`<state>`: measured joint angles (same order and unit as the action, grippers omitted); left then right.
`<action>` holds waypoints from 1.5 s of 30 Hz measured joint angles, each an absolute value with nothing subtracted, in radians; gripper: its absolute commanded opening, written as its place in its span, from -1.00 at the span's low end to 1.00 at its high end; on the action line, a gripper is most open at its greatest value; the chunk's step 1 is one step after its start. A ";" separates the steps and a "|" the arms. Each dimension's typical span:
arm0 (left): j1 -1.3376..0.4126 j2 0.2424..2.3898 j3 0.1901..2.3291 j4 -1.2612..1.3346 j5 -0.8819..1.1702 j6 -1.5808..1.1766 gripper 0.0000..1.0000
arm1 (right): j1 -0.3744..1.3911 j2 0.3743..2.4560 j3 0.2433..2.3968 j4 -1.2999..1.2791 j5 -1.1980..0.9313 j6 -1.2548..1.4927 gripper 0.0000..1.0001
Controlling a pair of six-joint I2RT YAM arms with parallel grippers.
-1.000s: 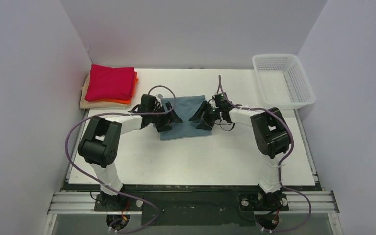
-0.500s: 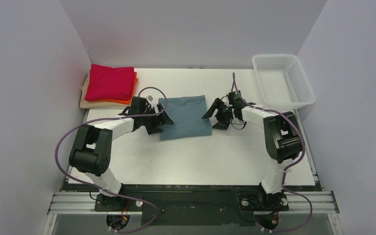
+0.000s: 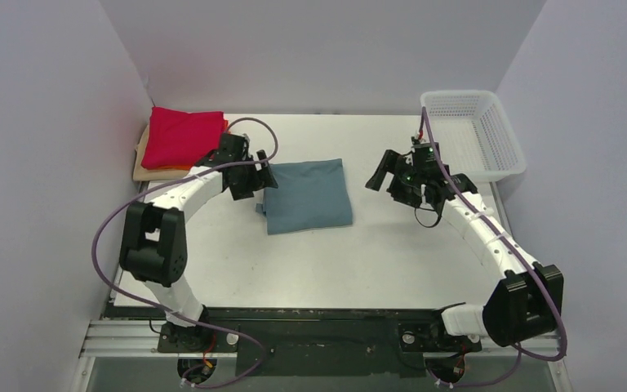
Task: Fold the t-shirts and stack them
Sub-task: Put the neatly folded tshirt into the corner of the board with the left arm
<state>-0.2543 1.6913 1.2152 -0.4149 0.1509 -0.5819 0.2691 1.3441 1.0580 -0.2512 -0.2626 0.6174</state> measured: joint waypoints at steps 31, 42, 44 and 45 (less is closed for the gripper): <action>-0.497 2.200 1.724 -0.687 -0.213 -0.610 -1.00 | 0.219 1.070 0.832 -0.475 -0.028 0.453 0.81; -0.448 2.240 1.938 -0.756 -0.416 -0.241 -1.00 | 0.208 1.039 0.810 -0.476 0.023 0.413 0.80; -0.416 2.231 1.959 -0.757 -0.426 -0.178 -1.00 | 0.208 1.039 0.807 -0.476 0.028 0.410 0.80; -0.395 2.226 1.972 -0.760 -0.429 -0.149 -1.00 | 0.208 1.039 0.807 -0.476 0.032 0.409 0.80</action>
<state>-0.3946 2.2265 1.9720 -0.7605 -0.4290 -0.1493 0.2081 1.0389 0.8074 -0.4755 0.0319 0.4088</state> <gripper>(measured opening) 0.066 0.903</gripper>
